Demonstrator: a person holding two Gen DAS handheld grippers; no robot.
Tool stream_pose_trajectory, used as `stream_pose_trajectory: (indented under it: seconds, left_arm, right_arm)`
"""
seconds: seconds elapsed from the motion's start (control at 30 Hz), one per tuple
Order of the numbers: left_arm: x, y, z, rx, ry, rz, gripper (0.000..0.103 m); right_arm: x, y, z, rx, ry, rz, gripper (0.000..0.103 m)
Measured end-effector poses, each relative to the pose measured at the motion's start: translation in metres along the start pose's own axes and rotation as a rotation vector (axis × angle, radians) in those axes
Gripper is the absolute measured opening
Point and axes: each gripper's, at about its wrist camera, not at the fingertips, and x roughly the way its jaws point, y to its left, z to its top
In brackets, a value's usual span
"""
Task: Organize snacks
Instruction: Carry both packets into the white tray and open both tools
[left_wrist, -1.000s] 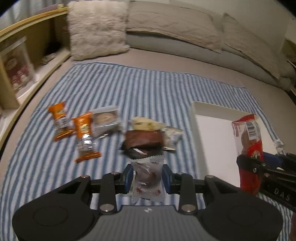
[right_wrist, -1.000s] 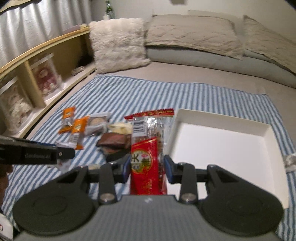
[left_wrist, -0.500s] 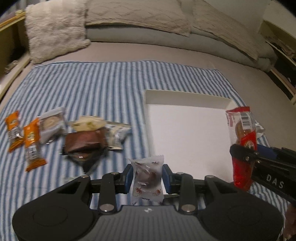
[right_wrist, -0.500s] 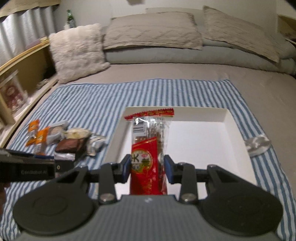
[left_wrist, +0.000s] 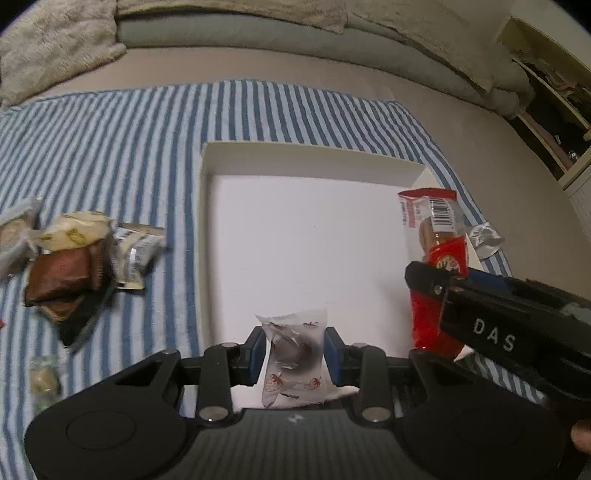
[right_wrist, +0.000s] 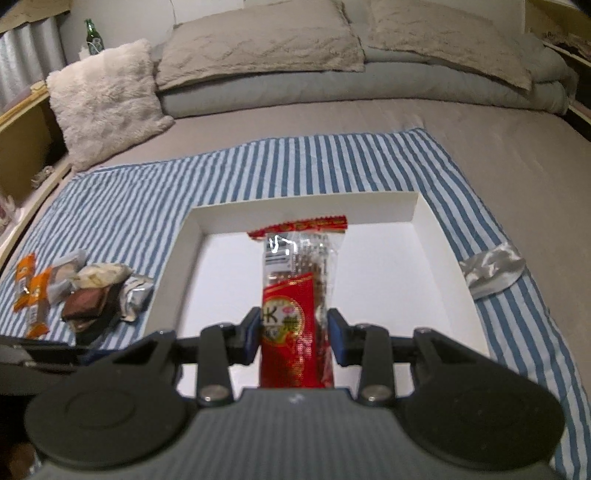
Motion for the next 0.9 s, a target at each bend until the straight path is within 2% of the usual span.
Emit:
stream_pose_trajectory:
  seconds: [0.3,0.43,0.5,0.6,0.73,0.9]
  left_arm:
    - [0.036,0.0,0.017,-0.035,0.035,-0.019,0.036]
    - [0.043,0.002,0.023,-0.065,0.011,-0.049,0.039]
    - [0.044,0.002,0.023,-0.071,0.008,-0.055,0.052]
    - [0.047,0.002,0.024,-0.067,0.013,-0.038,0.061]
    - [0.05,0.003,0.024,-0.05,0.038,-0.011,0.066]
    - [0.043,0.006,0.02,-0.015,0.031,0.032,0.073]
  right_arm:
    - [0.033,-0.014,0.009,-0.001,0.059,-0.022,0.044]
    - [0.045,-0.019,0.011,0.0,0.059,-0.037,0.045]
    - [0.049,-0.023,0.012,0.019,0.041,-0.036,0.048]
    - [0.053,-0.027,0.014,0.037,0.03,-0.046,0.052]
    - [0.058,-0.028,0.013,0.021,0.057,-0.065,0.053]
    - [0.055,-0.027,0.01,-0.005,0.079,-0.067,0.053]
